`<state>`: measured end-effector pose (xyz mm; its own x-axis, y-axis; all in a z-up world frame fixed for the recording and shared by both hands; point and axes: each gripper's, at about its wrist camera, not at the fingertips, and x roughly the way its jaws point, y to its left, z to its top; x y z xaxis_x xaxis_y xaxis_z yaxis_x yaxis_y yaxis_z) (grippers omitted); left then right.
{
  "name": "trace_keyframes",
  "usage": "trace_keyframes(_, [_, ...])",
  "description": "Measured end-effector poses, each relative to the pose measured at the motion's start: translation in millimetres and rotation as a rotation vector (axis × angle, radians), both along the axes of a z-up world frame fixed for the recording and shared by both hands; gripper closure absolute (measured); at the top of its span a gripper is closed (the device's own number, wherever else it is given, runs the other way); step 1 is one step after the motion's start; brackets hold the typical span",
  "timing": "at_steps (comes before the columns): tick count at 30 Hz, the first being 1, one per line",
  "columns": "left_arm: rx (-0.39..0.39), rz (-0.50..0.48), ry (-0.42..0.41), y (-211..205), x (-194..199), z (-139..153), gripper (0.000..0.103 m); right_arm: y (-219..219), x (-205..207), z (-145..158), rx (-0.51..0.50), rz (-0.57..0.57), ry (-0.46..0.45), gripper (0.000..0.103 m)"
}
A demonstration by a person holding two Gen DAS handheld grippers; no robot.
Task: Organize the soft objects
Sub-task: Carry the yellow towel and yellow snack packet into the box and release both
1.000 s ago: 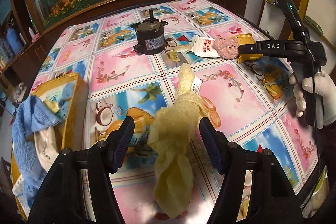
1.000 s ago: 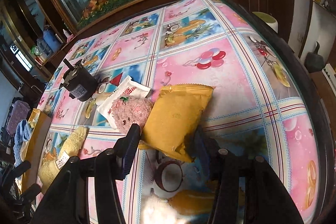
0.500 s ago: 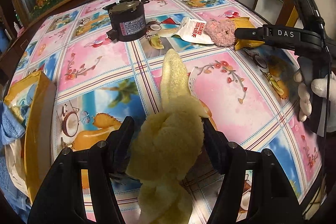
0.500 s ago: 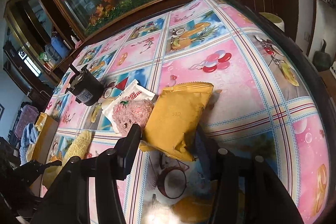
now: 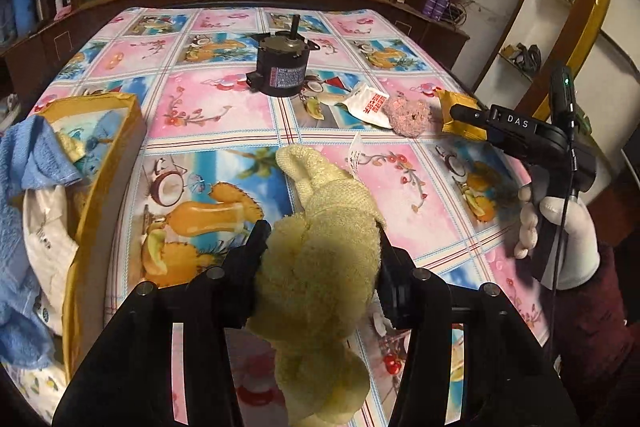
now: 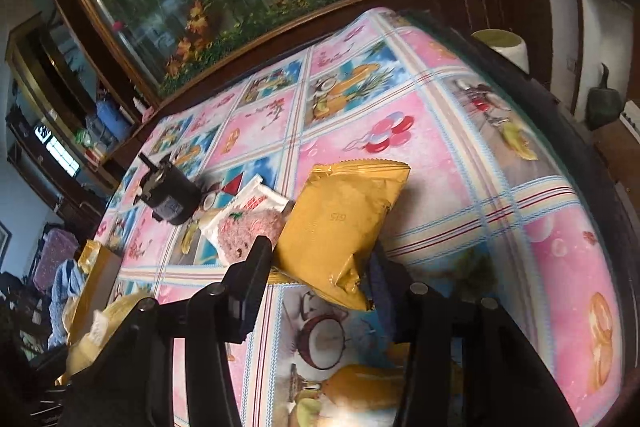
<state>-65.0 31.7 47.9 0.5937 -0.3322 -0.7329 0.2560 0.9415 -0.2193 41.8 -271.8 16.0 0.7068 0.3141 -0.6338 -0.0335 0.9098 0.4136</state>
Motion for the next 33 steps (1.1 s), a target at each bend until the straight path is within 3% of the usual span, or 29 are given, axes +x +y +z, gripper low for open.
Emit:
trace_keyframes(5, [-0.023,0.047,-0.053,38,-34,25,0.055,6,-24,24,0.047,0.008,-0.059,0.056])
trace_keyframes(15, [0.031,0.289,-0.122,162,-48,59,0.055,130,-43,67,0.005,0.327,-0.111,0.056])
trace_keyframes(25, [-0.044,0.444,-0.013,261,20,39,0.055,276,-41,58,0.002,0.629,-0.035,0.056])
trace_keyframes(33, [-0.009,0.455,0.059,273,80,10,0.054,360,-24,38,-0.14,0.709,0.005,0.056])
